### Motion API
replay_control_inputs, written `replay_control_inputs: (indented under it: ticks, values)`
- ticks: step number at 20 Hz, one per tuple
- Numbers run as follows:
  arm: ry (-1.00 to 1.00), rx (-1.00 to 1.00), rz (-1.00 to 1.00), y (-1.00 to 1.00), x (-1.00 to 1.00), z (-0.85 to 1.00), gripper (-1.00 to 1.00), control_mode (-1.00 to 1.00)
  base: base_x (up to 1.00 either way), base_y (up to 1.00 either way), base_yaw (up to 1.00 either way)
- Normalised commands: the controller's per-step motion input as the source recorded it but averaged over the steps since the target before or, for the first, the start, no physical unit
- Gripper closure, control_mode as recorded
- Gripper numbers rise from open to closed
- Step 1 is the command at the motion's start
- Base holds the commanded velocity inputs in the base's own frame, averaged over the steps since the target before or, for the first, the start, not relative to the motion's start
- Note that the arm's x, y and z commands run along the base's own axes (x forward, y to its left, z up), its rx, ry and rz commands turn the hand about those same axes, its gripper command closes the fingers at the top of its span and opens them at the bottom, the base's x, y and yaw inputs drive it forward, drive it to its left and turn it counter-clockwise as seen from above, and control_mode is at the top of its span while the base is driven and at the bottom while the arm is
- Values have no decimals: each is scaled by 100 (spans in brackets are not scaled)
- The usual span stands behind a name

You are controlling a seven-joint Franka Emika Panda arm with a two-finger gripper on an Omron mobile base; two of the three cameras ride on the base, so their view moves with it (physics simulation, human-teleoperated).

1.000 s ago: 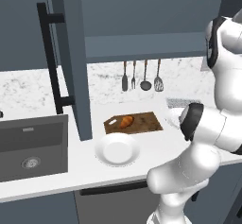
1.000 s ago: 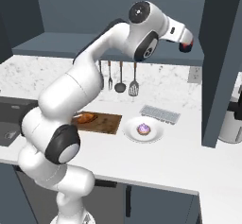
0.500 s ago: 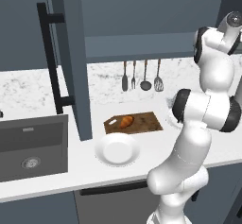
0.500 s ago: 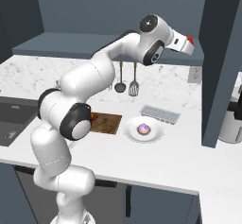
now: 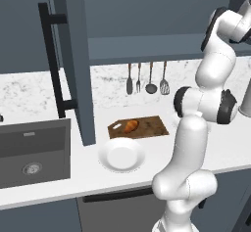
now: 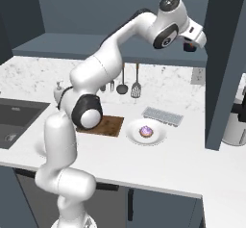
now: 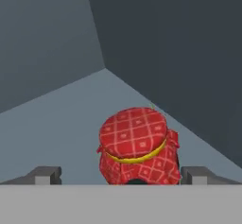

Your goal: From the different types of pastries on the counter, select a croissant and place it on the cutting board. Then retrieve a jar of jam from the cabinet and place it alongside the croissant on the cutting board.

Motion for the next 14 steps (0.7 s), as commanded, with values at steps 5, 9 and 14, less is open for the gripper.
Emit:
replay_control_inputs:
  ticks: [5,9,14]
  values:
    - [-3,-1,0,0,0,-14,-100,-100,0,0,0]
    - [-18,-11,0,0,0,-49,-100,-100,0,0,0]
    - [-17,-15,0,0,0,-72,-100,-100,0,0,0]
